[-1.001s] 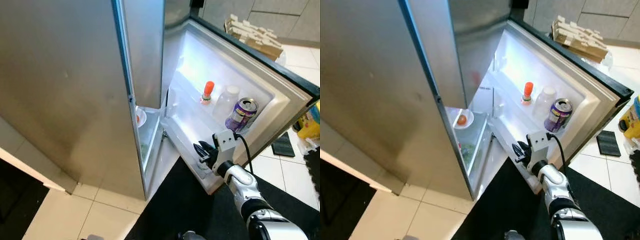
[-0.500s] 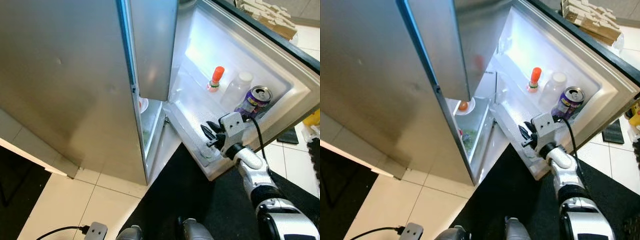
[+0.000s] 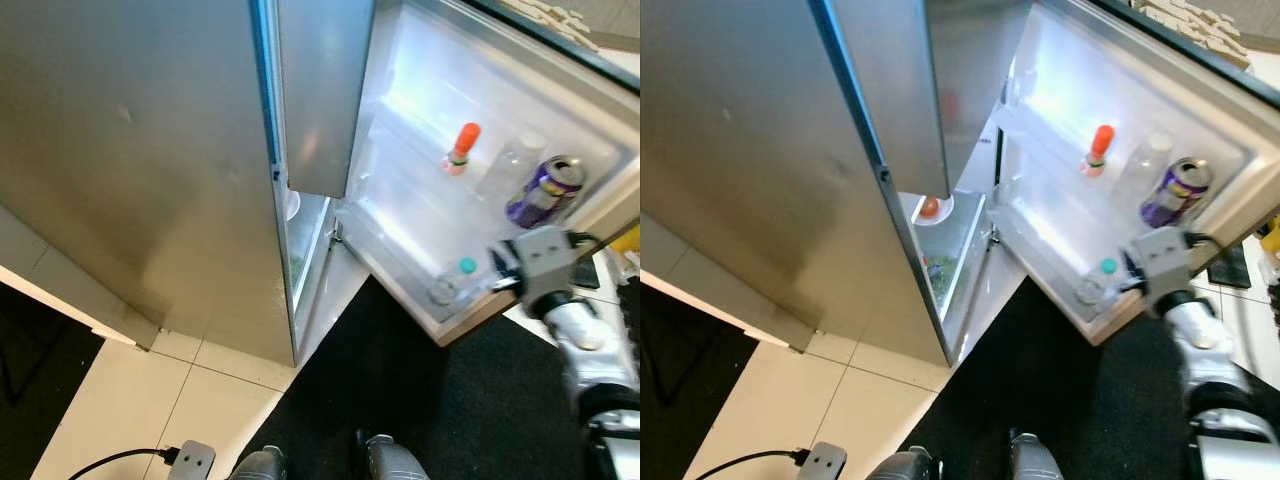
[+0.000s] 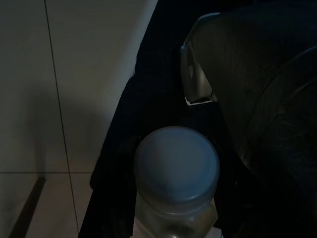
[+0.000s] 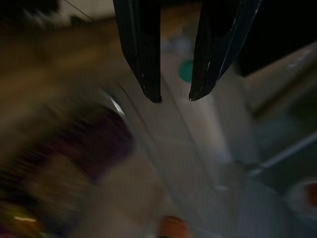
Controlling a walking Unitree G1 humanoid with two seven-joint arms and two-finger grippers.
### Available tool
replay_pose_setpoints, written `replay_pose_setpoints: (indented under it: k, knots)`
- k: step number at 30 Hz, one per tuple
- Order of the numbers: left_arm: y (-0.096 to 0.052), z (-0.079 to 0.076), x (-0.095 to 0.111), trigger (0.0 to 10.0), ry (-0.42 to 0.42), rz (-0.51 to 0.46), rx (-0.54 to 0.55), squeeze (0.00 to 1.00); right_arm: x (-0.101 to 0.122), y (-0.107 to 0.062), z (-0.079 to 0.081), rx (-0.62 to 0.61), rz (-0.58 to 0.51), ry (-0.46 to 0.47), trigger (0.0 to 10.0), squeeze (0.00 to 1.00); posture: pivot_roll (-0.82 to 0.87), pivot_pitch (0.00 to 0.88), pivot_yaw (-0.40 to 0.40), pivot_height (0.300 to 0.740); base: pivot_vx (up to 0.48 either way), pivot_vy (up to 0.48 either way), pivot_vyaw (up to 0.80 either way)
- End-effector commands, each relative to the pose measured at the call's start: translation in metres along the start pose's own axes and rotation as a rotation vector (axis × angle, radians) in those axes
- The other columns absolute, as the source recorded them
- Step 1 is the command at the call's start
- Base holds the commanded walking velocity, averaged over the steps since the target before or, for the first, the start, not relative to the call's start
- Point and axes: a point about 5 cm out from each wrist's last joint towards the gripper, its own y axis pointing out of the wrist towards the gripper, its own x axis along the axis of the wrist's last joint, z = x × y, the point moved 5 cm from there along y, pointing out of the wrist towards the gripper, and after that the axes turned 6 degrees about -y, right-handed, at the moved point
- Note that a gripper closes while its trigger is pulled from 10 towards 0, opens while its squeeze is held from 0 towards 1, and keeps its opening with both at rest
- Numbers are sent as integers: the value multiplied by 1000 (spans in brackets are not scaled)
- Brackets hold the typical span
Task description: Restocking fridge
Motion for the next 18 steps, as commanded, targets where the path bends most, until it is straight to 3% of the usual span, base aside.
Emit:
replay_pose_setpoints:
  k: [1,3,6,11,12,13,14,18]
  knots:
    - [-6,1,-18,10000,-7,51,2,0,-25,-12,9,25,86,14,10000,0,61,320,20,740,0,0,0]
    - [-5,-1,-17,10000,-6,48,-2,0,-37,-20,12,24,134,-16,10000,0,57,316,21,740,0,0,0]
    - [-3,-3,-14,10000,-3,44,-8,0,-48,-27,24,39,163,11,10000,0,52,307,23,740,0,0,0]
    - [0,-4,-8,10000,3,35,-15,0,-60,-38,72,195,181,102,10000,0,47,288,21,740,0,0,0]
    - [0,-4,-8,10000,3,35,-15,0,-60,-38,72,195,181,102,10000,0,47,288,21,740,0,0,0]
    - [1,-4,-5,10000,4,33,-13,0,-79,-55,100,277,264,141,10000,0,46,267,16,740,0,0,0]
    - [2,-5,-4,10000,4,32,-12,0,-88,-63,112,308,307,158,10000,0,46,263,16,740,0,0,0]
    - [3,-4,-1,10000,3,30,-8,0,-105,-82,133,347,394,185,10000,0,45,244,13,740,0,0,0]
